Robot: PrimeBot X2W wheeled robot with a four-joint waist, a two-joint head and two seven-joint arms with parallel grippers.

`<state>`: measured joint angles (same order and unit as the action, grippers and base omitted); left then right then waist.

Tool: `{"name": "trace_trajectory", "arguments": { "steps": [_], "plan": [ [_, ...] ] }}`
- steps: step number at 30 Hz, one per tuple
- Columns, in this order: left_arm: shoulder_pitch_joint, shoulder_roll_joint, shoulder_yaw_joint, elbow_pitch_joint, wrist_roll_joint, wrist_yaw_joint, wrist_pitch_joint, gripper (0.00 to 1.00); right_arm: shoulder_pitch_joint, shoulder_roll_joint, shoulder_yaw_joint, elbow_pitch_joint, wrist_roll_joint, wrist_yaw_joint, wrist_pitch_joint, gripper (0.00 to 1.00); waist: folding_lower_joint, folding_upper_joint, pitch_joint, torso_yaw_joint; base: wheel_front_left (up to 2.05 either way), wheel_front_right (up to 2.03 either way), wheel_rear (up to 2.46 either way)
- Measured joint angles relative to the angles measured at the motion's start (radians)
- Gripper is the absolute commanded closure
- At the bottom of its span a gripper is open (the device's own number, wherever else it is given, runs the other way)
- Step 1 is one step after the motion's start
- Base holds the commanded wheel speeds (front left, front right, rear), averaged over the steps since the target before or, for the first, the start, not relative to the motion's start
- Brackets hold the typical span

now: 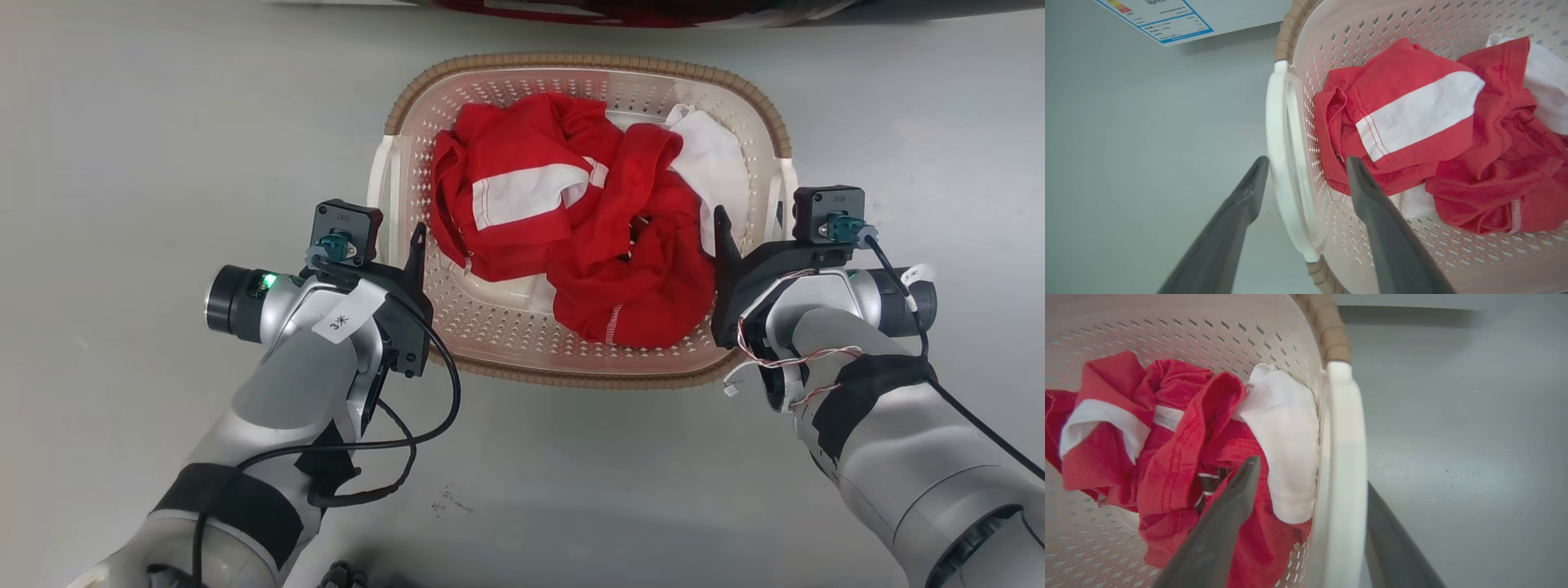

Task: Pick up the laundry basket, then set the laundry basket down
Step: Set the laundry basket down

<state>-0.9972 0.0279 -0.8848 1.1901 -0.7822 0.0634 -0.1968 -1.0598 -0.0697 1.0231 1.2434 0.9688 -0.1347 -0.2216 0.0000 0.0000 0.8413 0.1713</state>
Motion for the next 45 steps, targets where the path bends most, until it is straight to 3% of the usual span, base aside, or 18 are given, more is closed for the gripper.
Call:
{"name": "trace_trajectory", "arguments": {
  "steps": [23, 35, 45],
  "plan": [
    [0.056, 0.000, 0.033, -0.008, -0.039, -0.002, -0.043, 0.00, 0.005, 0.000, -0.030, 0.006, 0.001, 0.012, -0.026, 0.00, -0.0001, 0.0000, -0.152, -0.021, 0.00, 0.00, 0.00],
    [0.134, 0.003, 0.072, -0.036, -0.057, -0.002, -0.053, 0.00, 0.080, 0.004, -0.070, -0.078, -0.001, 0.031, -0.027, 0.00, -0.0001, -0.0001, -0.298, -0.046, 0.00, 0.00, 0.00],
    [0.241, 0.045, 0.110, -0.135, -0.017, 0.016, -0.053, 0.00, 0.186, -0.007, -0.151, -0.177, -0.021, 0.030, -0.028, 0.00, -0.0002, -0.0001, -0.440, -0.066, 0.00, 0.00, 0.00]
  ]
}}
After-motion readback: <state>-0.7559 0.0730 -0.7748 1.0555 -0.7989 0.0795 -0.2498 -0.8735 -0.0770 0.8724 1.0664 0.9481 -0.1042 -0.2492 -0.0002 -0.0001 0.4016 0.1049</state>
